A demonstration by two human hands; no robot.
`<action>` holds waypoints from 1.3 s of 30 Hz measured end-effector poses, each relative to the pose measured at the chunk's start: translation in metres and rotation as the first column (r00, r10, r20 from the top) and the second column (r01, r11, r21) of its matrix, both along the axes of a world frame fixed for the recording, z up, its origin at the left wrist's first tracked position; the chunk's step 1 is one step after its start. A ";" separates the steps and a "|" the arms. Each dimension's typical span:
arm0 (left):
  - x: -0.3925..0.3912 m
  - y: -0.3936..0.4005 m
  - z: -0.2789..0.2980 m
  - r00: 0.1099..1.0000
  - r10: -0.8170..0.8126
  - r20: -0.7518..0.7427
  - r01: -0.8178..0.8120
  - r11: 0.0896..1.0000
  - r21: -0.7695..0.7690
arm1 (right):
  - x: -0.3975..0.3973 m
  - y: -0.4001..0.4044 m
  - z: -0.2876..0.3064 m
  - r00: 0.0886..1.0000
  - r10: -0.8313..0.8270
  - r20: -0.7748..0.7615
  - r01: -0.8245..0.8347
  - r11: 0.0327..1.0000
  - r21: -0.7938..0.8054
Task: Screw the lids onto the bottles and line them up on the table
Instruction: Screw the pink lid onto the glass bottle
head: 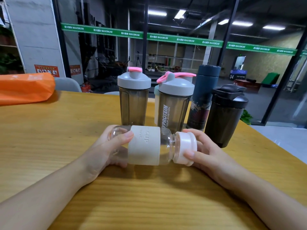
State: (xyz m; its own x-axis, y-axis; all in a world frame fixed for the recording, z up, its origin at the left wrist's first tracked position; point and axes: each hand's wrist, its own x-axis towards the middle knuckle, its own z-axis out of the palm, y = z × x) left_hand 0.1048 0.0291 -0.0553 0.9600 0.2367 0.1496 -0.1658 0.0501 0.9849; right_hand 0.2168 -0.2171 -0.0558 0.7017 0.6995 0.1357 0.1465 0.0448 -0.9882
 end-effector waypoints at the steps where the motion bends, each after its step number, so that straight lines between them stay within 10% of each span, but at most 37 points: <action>1: 0.000 -0.001 0.000 1.000 0.005 0.000 -0.005 1.000 -0.008 | -0.001 -0.002 0.000 1.000 0.002 0.026 -0.002 1.000 -0.022; 12: -0.002 -0.002 0.002 0.999 0.012 -0.038 -0.012 1.000 -0.019 | -0.003 -0.009 0.006 0.953 0.075 0.293 -0.038 0.991 -0.132; 39: -0.005 -0.001 0.003 0.999 0.021 -0.028 -0.022 0.999 -0.042 | -0.006 -0.010 0.015 0.973 0.049 0.224 -0.012 0.986 -0.166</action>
